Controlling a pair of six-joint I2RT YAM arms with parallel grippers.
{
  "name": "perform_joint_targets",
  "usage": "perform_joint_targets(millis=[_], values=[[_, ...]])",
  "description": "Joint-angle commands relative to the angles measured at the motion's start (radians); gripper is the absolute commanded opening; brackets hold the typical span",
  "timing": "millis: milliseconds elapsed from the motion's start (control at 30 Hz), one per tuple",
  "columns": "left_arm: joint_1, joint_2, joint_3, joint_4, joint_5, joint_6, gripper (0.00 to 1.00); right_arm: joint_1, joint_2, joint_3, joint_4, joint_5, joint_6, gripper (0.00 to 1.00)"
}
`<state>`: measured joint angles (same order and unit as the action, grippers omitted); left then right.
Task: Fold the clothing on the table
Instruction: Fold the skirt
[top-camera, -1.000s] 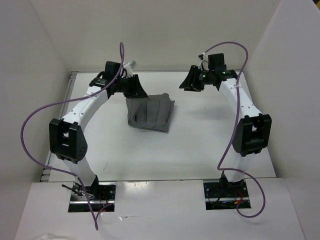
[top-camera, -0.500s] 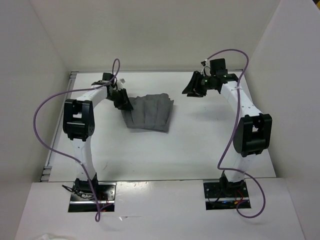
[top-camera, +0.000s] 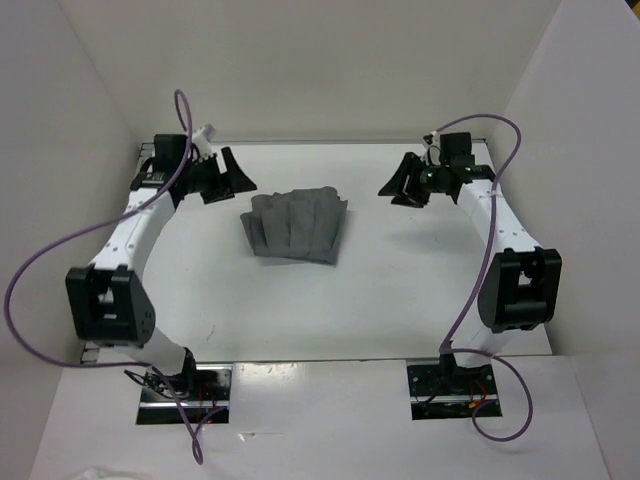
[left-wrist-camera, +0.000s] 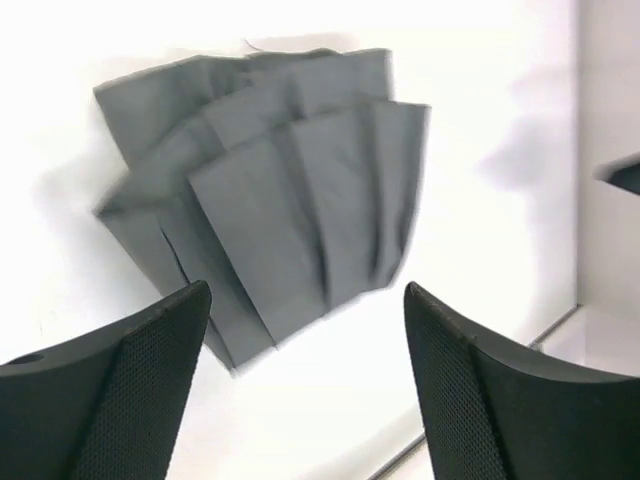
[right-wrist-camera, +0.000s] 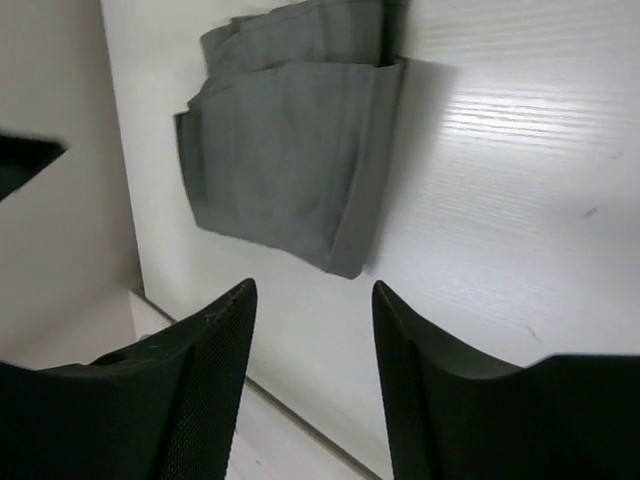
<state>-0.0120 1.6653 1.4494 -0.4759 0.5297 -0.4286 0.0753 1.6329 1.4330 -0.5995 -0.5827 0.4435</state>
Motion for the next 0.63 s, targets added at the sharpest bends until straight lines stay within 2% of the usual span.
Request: perform_joint_targets(millis=[0, 33, 167, 333, 400, 600], values=[[0.021, -0.157, -0.185, 0.103, 0.009, -0.082, 0.86, -0.045, -0.079, -0.107, 0.075, 0.073, 0.053, 0.56], [0.021, -0.224, -0.31, 0.149, 0.009, -0.1, 0.87, -0.055, -0.09, -0.13, 0.084, 0.096, 0.066, 0.56], [0.021, -0.297, -0.542, 0.213, -0.011, -0.197, 0.88, -0.045, -0.129, -0.256, 0.086, 0.239, 0.119, 0.56], [0.001, -0.318, -0.615, 0.229, -0.076, -0.257, 0.88, -0.002, -0.174, -0.394, 0.107, 0.389, 0.231, 0.58], [0.001, -0.328, -0.649, 0.244, -0.086, -0.28, 0.88, 0.009, -0.156, -0.437, 0.133, 0.362, 0.244, 0.59], [-0.009, -0.348, -0.695, 0.27, -0.108, -0.315, 0.87, 0.027, -0.099, -0.396, 0.133, 0.353, 0.244, 0.61]])
